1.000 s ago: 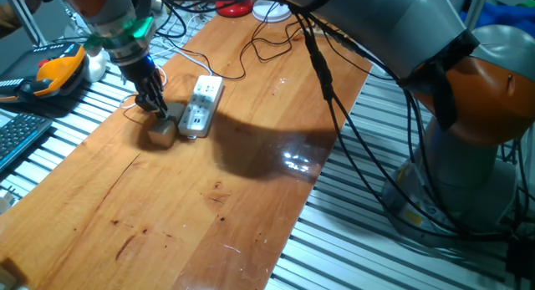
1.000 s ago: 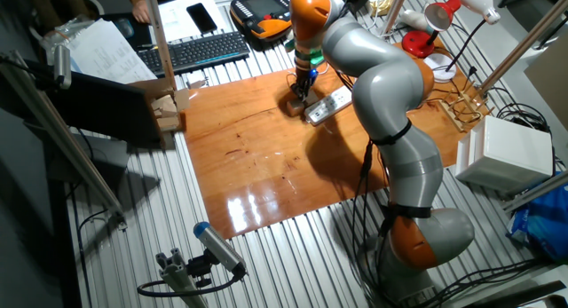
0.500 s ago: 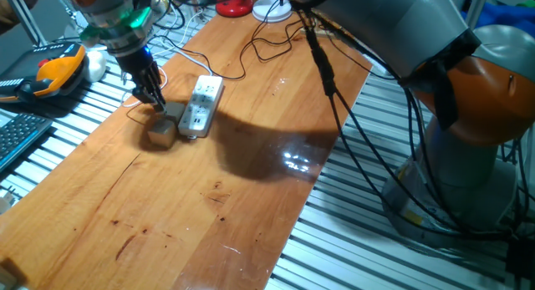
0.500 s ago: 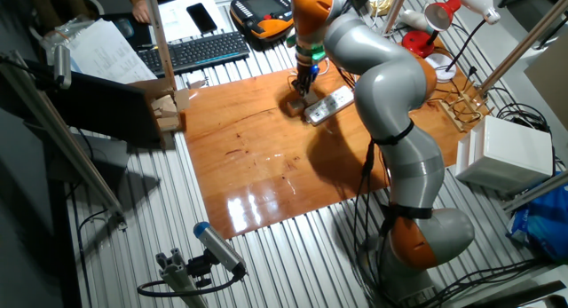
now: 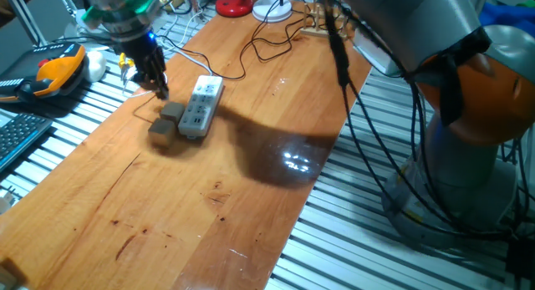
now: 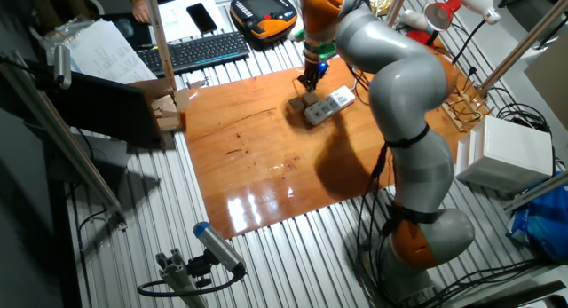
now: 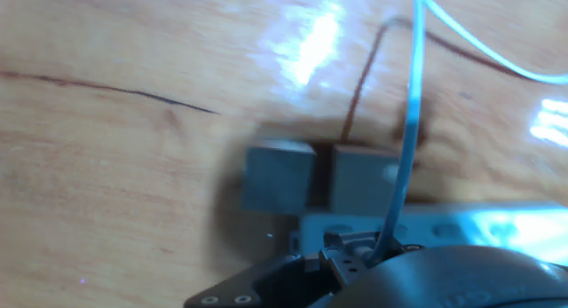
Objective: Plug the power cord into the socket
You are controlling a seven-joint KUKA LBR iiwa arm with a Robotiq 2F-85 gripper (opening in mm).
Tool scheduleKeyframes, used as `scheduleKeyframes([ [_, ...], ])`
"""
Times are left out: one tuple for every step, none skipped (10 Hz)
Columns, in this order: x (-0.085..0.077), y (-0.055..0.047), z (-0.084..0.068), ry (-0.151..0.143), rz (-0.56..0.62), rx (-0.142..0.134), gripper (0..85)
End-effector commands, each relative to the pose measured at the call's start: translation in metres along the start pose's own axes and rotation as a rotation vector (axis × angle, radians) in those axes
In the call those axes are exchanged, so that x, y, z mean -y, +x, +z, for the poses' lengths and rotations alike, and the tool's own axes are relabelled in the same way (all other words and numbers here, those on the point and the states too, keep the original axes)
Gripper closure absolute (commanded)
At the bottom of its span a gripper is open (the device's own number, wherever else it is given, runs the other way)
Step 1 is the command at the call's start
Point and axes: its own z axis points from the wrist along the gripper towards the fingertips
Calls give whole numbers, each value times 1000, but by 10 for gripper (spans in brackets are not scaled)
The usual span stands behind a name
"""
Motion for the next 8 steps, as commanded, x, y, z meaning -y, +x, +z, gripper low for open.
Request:
scheduleKeyframes([
  [7, 8, -2, 14, 58, 7, 850],
  [15, 15, -1, 25, 81, 22, 850],
  [24, 23, 3, 41, 109, 42, 850],
  [33, 30, 9, 47, 122, 62, 850],
  [37, 32, 13, 46, 130, 71, 850],
  [39, 31, 17, 43, 136, 77, 850],
  [44, 31, 22, 40, 136, 92, 850],
  [51, 31, 29, 37, 134, 113, 850],
])
